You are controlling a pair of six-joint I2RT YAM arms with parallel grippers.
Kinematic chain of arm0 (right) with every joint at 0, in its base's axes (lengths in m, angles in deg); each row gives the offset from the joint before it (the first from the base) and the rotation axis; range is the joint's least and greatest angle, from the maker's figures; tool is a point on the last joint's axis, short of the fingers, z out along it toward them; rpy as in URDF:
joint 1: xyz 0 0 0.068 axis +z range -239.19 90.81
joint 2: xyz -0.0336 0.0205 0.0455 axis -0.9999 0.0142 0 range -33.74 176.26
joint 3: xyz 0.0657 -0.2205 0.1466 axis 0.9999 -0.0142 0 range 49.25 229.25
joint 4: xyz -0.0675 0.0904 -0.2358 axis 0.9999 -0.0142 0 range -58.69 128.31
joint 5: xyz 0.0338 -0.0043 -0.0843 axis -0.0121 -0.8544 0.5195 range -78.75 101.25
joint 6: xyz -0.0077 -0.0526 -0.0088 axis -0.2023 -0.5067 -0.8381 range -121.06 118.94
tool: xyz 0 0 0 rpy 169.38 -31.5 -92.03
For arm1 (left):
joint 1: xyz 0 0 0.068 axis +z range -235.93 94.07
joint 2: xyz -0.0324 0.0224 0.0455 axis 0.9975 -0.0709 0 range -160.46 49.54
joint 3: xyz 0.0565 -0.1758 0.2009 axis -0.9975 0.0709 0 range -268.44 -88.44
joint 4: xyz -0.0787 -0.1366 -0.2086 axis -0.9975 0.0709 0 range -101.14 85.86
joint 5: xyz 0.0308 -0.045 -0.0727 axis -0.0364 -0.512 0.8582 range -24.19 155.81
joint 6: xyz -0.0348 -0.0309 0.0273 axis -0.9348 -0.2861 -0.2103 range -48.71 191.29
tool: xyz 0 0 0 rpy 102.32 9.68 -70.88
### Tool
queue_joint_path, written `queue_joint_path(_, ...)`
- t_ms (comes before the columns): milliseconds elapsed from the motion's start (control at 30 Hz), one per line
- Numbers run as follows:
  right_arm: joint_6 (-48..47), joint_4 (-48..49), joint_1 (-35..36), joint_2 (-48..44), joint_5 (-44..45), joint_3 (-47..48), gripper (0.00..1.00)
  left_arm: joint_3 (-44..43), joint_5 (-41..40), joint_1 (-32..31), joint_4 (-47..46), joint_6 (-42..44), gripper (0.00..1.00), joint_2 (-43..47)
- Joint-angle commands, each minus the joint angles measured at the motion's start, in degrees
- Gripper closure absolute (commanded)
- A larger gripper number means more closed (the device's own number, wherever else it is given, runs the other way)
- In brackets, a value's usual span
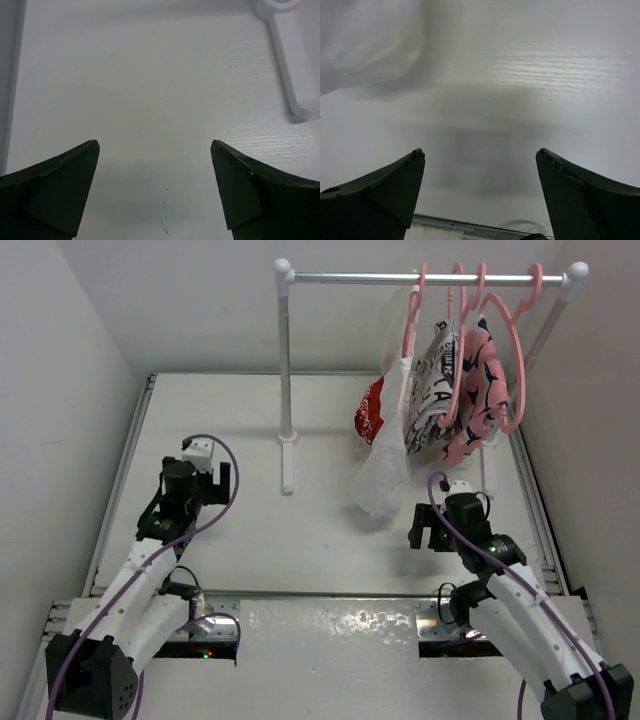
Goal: Place the t-shirt on the hanger
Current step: Reset both arms
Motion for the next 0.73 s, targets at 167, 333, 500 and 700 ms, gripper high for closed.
queue_joint_path(167,20.40,5.21,-0.02,-0.50,18.32,-8.66,0.08,3.37,-11.15,0.58,-7.14,-4.71,0.09,1.81)
queue_joint_path(333,22.00,5.39,-0.11,-1.64,21.14,-11.57,0.07,4.33,-12.56,0.58,-7.84,-5.15,0.09,2.51)
queue_joint_path(500,21.66,4.59,-0.02,-3.57,22.73,-11.83,0.06,4.60,-13.00,0.58,-7.93,-5.24,0.09,3.04)
queue_joint_path(700,19.99,3.98,-0.11,-5.33,22.72,-11.66,0.05,4.69,-13.18,0.58,-7.84,-5.50,0.09,3.21)
